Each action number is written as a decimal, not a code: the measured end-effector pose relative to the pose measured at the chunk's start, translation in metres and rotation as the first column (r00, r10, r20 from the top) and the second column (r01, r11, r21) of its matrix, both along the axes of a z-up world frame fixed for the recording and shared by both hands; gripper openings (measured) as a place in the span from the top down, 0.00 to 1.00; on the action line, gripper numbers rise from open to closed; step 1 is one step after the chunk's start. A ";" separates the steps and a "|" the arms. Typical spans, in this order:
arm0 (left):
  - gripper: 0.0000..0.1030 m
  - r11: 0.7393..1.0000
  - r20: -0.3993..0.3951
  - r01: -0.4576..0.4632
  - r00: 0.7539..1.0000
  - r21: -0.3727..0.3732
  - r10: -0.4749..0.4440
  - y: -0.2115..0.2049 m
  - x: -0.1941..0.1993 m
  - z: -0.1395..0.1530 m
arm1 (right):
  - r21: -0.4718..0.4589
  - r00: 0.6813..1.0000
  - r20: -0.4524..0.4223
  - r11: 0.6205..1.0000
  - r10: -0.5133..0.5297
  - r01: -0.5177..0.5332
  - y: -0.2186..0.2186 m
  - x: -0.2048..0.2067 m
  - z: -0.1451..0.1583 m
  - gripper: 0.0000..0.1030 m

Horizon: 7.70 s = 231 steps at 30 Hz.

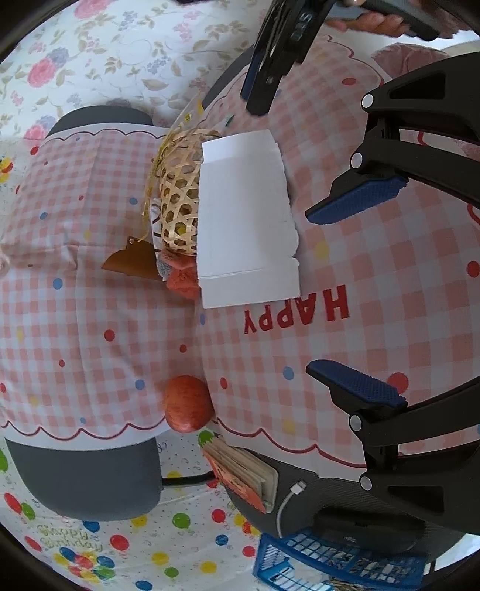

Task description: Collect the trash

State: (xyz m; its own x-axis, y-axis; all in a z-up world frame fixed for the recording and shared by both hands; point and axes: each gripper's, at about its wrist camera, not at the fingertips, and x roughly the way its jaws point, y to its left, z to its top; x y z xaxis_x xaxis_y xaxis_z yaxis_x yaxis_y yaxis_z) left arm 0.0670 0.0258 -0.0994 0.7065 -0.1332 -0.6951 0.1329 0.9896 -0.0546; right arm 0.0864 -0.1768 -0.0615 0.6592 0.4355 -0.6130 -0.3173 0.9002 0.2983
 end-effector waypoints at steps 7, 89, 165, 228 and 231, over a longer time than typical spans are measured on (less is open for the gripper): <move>0.26 0.993 -0.007 0.058 0.998 -0.100 -0.059 0.009 0.035 -0.004 | -0.017 1.000 0.010 1.000 -0.009 0.010 0.001 0.009 -0.001 0.63; 1.00 0.941 0.282 0.315 0.921 -0.128 -0.269 -0.076 -0.080 0.061 | 0.076 0.945 0.131 0.953 -0.300 0.292 -0.123 -0.116 0.036 0.97; 0.52 0.880 0.099 0.474 0.877 -0.028 -0.470 -0.166 -0.113 0.017 | 0.004 0.852 0.039 0.852 -0.523 0.523 -0.196 -0.235 -0.007 0.71; 0.23 0.967 0.048 0.256 0.965 0.009 -0.257 -0.074 0.103 0.016 | -0.161 0.997 0.048 0.986 0.053 -0.045 -0.038 0.045 -0.009 0.47; 0.34 0.964 0.014 0.263 0.965 -0.034 -0.262 -0.076 0.111 0.011 | -0.174 0.997 0.041 0.983 0.070 -0.061 -0.025 0.050 -0.016 0.58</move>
